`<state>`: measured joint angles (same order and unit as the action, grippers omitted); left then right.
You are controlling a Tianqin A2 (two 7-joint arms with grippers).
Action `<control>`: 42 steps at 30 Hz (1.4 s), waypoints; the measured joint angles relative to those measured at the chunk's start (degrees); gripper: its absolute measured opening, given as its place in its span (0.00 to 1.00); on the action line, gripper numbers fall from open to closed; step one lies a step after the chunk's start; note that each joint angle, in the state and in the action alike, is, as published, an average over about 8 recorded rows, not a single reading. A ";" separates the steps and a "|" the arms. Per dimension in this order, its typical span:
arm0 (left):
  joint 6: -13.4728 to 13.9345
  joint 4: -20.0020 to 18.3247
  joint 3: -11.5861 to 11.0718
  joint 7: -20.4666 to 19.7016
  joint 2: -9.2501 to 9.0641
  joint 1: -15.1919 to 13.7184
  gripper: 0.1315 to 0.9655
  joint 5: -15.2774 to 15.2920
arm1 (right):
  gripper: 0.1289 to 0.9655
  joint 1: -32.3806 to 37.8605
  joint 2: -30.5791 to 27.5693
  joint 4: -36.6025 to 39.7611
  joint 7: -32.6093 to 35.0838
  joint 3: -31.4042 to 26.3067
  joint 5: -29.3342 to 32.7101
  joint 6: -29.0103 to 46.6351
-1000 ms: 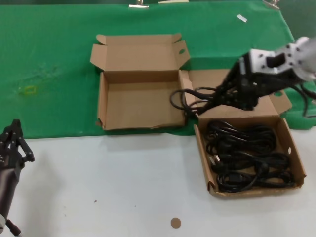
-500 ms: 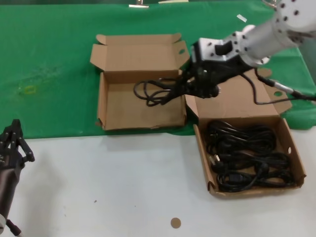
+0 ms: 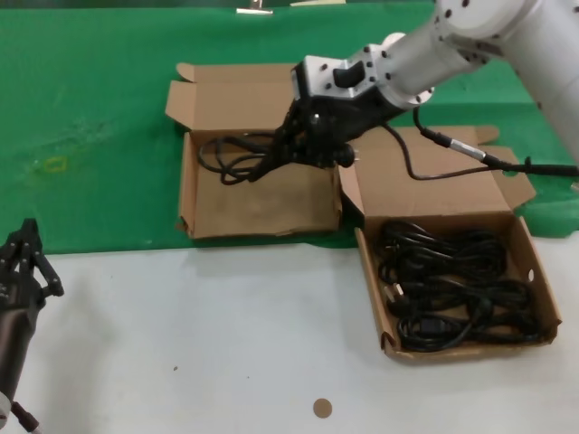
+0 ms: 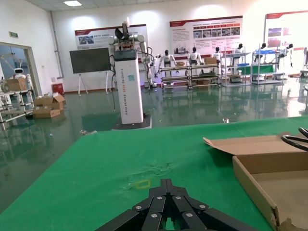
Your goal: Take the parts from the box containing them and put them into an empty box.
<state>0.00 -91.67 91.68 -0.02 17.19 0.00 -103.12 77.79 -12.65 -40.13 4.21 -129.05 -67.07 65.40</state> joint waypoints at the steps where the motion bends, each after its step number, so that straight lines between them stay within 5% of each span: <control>1: 0.00 0.00 0.00 0.00 0.00 0.00 0.01 0.00 | 0.03 0.36 0.61 0.99 0.29 -0.04 -0.04 -0.29; 22: 0.00 0.00 0.00 0.00 0.00 0.00 0.01 0.00 | 0.04 6.49 9.19 21.23 8.68 0.94 -1.68 -7.35; 31: 0.00 0.00 0.00 0.00 0.00 0.00 0.01 0.00 | 0.13 8.10 10.74 25.77 11.51 1.81 -2.53 -9.31; 42: 0.00 0.00 0.00 0.00 0.00 0.00 0.02 0.00 | 0.36 6.65 9.37 22.11 9.81 2.08 -2.63 -9.72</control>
<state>0.00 -91.67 91.68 -0.02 17.19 0.00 -103.12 84.45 -3.28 -18.02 14.03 -126.97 -69.70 55.68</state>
